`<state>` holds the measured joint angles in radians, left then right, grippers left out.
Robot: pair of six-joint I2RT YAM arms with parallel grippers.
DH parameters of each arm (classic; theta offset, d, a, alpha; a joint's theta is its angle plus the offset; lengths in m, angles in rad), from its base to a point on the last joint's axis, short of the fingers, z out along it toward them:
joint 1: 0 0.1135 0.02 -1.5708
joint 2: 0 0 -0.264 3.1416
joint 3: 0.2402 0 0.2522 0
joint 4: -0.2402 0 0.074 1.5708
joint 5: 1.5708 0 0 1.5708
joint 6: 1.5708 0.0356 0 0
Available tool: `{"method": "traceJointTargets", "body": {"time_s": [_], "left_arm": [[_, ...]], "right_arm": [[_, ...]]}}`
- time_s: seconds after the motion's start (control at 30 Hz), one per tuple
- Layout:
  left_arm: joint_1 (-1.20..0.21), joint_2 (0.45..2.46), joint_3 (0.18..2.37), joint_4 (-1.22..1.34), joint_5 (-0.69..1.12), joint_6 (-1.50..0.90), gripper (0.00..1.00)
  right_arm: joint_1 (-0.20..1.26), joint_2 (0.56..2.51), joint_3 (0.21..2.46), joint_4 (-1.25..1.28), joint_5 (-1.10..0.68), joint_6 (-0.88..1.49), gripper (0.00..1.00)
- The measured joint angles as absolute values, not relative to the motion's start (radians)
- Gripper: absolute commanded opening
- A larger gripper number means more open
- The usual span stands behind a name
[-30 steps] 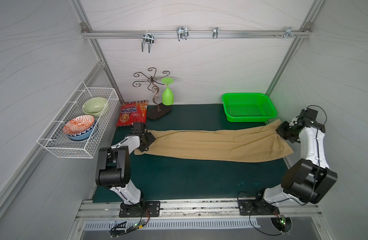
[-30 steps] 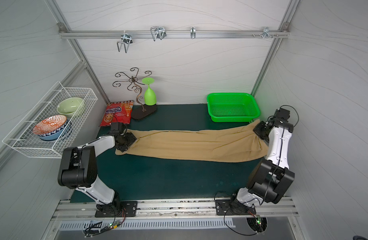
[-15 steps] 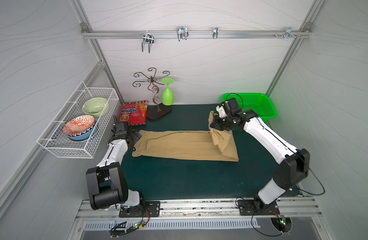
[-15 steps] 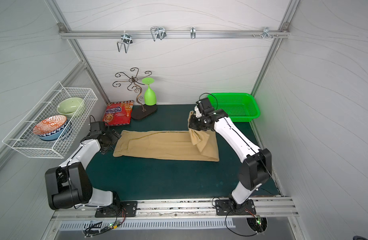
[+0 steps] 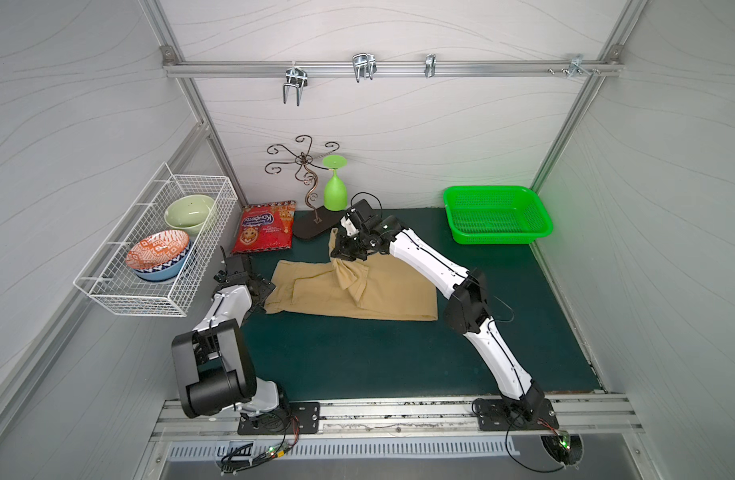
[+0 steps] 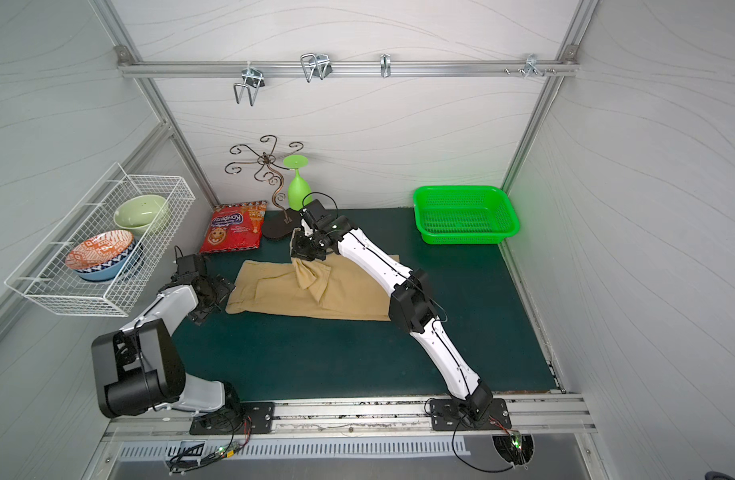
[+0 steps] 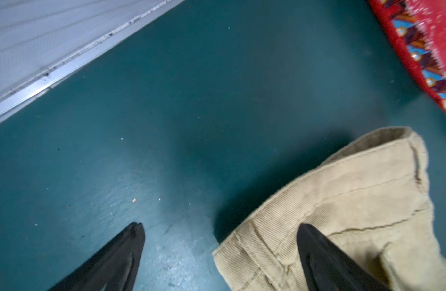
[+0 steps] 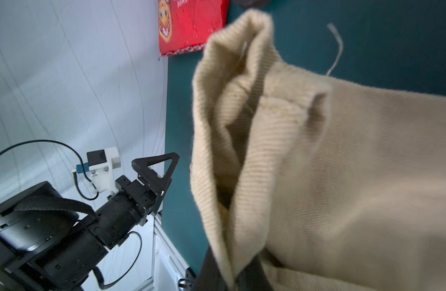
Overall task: Roll up the long pants
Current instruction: Fold the long pant at the center of the board.
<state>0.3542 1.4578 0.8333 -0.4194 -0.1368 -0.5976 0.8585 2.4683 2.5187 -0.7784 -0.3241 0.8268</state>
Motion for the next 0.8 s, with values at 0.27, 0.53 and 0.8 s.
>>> {"method": "traceJointTargets", "body": {"time_s": [0.27,0.53,0.8], "left_arm": [[0.369,1.516,0.834,-0.413,-0.142,-0.595,0.99],[0.381,1.536,0.834,-0.41,-0.149,-0.589,0.99],[0.402,1.552,0.834,-0.396,-0.166,-0.587,0.99]], "right_arm": [[0.89,2.511,2.522,-0.638,-0.399,0.965,0.11],[0.909,2.652,2.611,-0.353,-0.445,1.151,0.2],[0.947,2.796,2.622,-0.12,-0.446,1.394,0.72]]}}
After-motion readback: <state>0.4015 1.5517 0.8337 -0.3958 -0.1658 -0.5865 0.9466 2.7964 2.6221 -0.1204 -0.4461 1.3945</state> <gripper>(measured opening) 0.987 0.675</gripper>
